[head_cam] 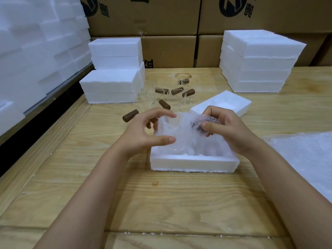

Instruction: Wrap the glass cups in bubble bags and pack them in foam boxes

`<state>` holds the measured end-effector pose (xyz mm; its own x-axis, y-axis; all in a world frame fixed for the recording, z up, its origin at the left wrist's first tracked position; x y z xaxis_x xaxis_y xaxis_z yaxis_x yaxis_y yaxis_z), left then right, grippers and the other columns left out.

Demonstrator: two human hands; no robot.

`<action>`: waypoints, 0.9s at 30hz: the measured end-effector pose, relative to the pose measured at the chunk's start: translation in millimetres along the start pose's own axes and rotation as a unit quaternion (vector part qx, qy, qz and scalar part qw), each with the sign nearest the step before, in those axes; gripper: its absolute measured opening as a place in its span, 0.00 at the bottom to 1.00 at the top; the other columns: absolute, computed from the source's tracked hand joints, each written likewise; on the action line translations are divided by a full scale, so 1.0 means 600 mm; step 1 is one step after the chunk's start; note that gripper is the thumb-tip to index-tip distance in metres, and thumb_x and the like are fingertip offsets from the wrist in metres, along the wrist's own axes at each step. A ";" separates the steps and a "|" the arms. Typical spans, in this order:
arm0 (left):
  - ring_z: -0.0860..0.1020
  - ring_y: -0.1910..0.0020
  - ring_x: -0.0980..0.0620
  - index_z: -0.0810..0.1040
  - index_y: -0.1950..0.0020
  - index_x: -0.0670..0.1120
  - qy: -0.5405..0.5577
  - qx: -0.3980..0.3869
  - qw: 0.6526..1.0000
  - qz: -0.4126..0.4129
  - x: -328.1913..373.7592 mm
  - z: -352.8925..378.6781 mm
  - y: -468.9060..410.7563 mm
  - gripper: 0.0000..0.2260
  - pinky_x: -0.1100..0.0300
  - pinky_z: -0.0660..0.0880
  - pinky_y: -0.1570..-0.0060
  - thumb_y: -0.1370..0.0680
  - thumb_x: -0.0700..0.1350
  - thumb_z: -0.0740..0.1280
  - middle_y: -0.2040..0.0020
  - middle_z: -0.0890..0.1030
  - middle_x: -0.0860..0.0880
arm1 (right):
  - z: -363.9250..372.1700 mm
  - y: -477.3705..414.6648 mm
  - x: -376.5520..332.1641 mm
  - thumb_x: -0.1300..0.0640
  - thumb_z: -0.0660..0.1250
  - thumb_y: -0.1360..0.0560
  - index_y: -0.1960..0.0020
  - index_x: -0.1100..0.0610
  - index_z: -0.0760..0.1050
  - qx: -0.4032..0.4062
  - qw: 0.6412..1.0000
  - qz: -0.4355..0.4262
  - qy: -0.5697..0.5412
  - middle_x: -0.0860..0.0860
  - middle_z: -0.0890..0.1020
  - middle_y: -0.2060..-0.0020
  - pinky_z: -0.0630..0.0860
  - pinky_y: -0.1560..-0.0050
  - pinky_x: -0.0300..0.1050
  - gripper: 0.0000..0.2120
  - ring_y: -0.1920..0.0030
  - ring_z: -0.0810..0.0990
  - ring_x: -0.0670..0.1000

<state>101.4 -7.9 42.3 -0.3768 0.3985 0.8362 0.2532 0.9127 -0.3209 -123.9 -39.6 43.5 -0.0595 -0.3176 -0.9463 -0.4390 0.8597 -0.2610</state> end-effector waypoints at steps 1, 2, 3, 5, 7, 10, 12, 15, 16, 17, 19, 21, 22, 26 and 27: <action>0.70 0.59 0.52 0.81 0.47 0.52 -0.014 -0.005 1.000 -0.001 -0.001 0.002 0.000 0.24 0.70 0.65 0.58 0.41 0.56 0.74 0.49 0.80 0.54 | 0.002 0.001 -0.001 0.61 0.66 0.34 0.63 0.60 0.71 0.000 1.000 0.000 0.008 0.47 0.76 0.71 0.70 0.65 0.35 0.03 0.69 0.74 0.44; 0.71 0.58 0.50 0.82 0.47 0.51 -0.024 -0.008 1.000 0.000 -0.003 0.003 0.000 0.24 0.70 0.65 0.58 0.41 0.56 0.75 0.50 0.80 0.55 | 0.004 0.002 -0.002 0.62 0.65 0.33 0.63 0.60 0.71 0.000 1.000 -0.003 0.017 0.49 0.75 0.70 0.70 0.66 0.34 0.03 0.69 0.74 0.44; 0.71 0.58 0.48 0.82 0.47 0.50 -0.029 -0.009 1.000 0.002 -0.003 0.003 0.000 0.24 0.70 0.66 0.58 0.41 0.56 0.75 0.51 0.80 0.56 | 0.006 0.002 -0.003 0.62 0.65 0.33 0.63 0.60 0.71 -0.002 1.000 -0.005 0.026 0.50 0.75 0.69 0.69 0.66 0.33 0.03 0.69 0.73 0.43; 0.70 0.61 0.54 0.81 0.48 0.49 -0.028 -0.003 1.000 0.009 -0.003 0.000 0.001 0.23 0.69 0.66 0.58 0.41 0.55 0.74 0.55 0.78 0.61 | 0.008 0.004 -0.003 0.63 0.65 0.33 0.63 0.61 0.70 -0.008 0.999 -0.004 0.049 0.52 0.76 0.68 0.70 0.64 0.34 0.03 0.68 0.74 0.44; 0.69 0.61 0.58 0.81 0.50 0.50 -0.036 -0.003 0.999 0.012 -0.004 -0.004 0.001 0.22 0.68 0.66 0.58 0.41 0.55 0.74 0.56 0.78 0.64 | 0.008 0.005 -0.001 0.64 0.66 0.31 0.62 0.61 0.70 -0.018 0.997 0.003 0.078 0.56 0.78 0.67 0.71 0.60 0.41 0.04 0.65 0.76 0.49; 0.72 0.56 0.57 0.80 0.51 0.52 -0.073 -0.013 0.997 0.006 -0.008 -0.005 0.004 0.22 0.66 0.67 0.55 0.42 0.56 0.73 0.53 0.78 0.61 | 0.010 0.006 0.001 0.67 0.66 0.28 0.62 0.60 0.70 -0.034 0.990 -0.002 0.138 0.60 0.75 0.67 0.68 0.61 0.47 0.07 0.64 0.72 0.52; 0.73 0.53 0.58 0.79 0.52 0.53 -0.083 -0.016 0.996 0.002 -0.010 -0.005 0.006 0.21 0.65 0.68 0.54 0.43 0.57 0.73 0.52 0.78 0.60 | 0.012 0.007 0.000 0.65 0.66 0.29 0.63 0.56 0.69 -0.037 0.986 -0.006 0.165 0.54 0.72 0.69 0.66 0.63 0.44 0.08 0.66 0.69 0.49; 0.73 0.50 0.60 0.79 0.53 0.55 -0.080 -0.022 0.997 0.000 -0.013 -0.003 0.006 0.19 0.67 0.67 0.52 0.42 0.57 0.73 0.51 0.78 0.58 | 0.014 0.008 -0.004 0.62 0.65 0.31 0.64 0.56 0.67 -0.044 0.976 -0.012 0.214 0.49 0.69 0.70 0.62 0.66 0.41 0.07 0.68 0.65 0.46; 0.73 0.47 0.61 0.80 0.53 0.55 -0.075 -0.026 0.997 -0.004 -0.015 -0.001 0.006 0.19 0.67 0.67 0.50 0.42 0.57 0.73 0.49 0.78 0.58 | 0.014 0.008 -0.005 0.63 0.66 0.31 0.64 0.57 0.67 -0.050 0.970 -0.018 0.238 0.48 0.68 0.71 0.61 0.66 0.42 0.08 0.68 0.64 0.45; 0.73 0.42 0.61 0.80 0.52 0.55 -0.063 -0.033 0.997 -0.009 -0.018 0.001 0.006 0.19 0.67 0.67 0.47 0.41 0.56 0.73 0.45 0.78 0.60 | 0.014 0.008 -0.006 0.65 0.66 0.30 0.64 0.58 0.67 -0.055 0.964 -0.023 0.260 0.48 0.68 0.71 0.61 0.67 0.42 0.09 0.69 0.64 0.45; 0.70 0.32 0.61 0.81 0.49 0.52 -0.005 -0.054 0.998 -0.023 -0.025 0.007 0.008 0.20 0.66 0.66 0.38 0.40 0.54 0.74 0.35 0.75 0.60 | 0.015 0.009 -0.008 0.66 0.66 0.30 0.64 0.59 0.66 -0.055 0.955 -0.030 0.290 0.49 0.68 0.71 0.60 0.67 0.42 0.09 0.69 0.63 0.45; 0.68 0.30 0.60 0.81 0.47 0.49 0.062 -0.061 0.996 -0.033 -0.028 0.011 0.010 0.21 0.61 0.66 0.34 0.39 0.51 0.76 0.32 0.74 0.56 | 0.016 0.011 -0.010 0.66 0.66 0.31 0.64 0.58 0.67 -0.054 0.950 -0.033 0.306 0.49 0.68 0.71 0.60 0.68 0.40 0.09 0.69 0.63 0.44; 0.71 0.32 0.59 0.81 0.47 0.48 0.081 -0.058 0.994 -0.038 -0.029 0.013 0.011 0.22 0.59 0.67 0.35 0.39 0.51 0.76 0.33 0.76 0.56 | 0.016 0.011 -0.011 0.66 0.66 0.31 0.64 0.58 0.67 -0.054 0.947 -0.033 0.313 0.48 0.68 0.72 0.60 0.68 0.39 0.09 0.69 0.63 0.44; 0.76 0.56 0.59 0.79 0.52 0.50 0.064 -0.015 0.997 -0.039 -0.028 0.025 0.011 0.19 0.64 0.70 0.54 0.39 0.55 0.75 0.55 0.79 0.62 | 0.011 0.006 -0.011 0.65 0.66 0.30 0.63 0.57 0.70 -0.046 0.938 -0.041 0.342 0.49 0.74 0.67 0.66 0.64 0.40 0.07 0.66 0.69 0.46; 0.74 0.60 0.61 0.78 0.53 0.50 0.063 -0.005 0.997 -0.033 -0.026 0.030 0.012 0.18 0.67 0.69 0.58 0.38 0.55 0.74 0.58 0.78 0.62 | 0.009 0.005 -0.010 0.65 0.67 0.30 0.62 0.56 0.72 -0.039 0.938 -0.039 0.341 0.51 0.76 0.63 0.68 0.61 0.40 0.06 0.63 0.72 0.48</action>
<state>93.0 -6.0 18.8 -0.2774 0.3218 0.9053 0.2403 0.9355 -0.2589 -120.1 -33.0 47.4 -0.5733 -0.5834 -0.5754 -0.5281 0.7999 -0.2849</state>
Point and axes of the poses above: each hand's wrist, its own y-axis away from the middle knuckle, its own z-axis out of the palm, x = y × z, the point moved 1 cm from there along -y, towards the middle knuckle
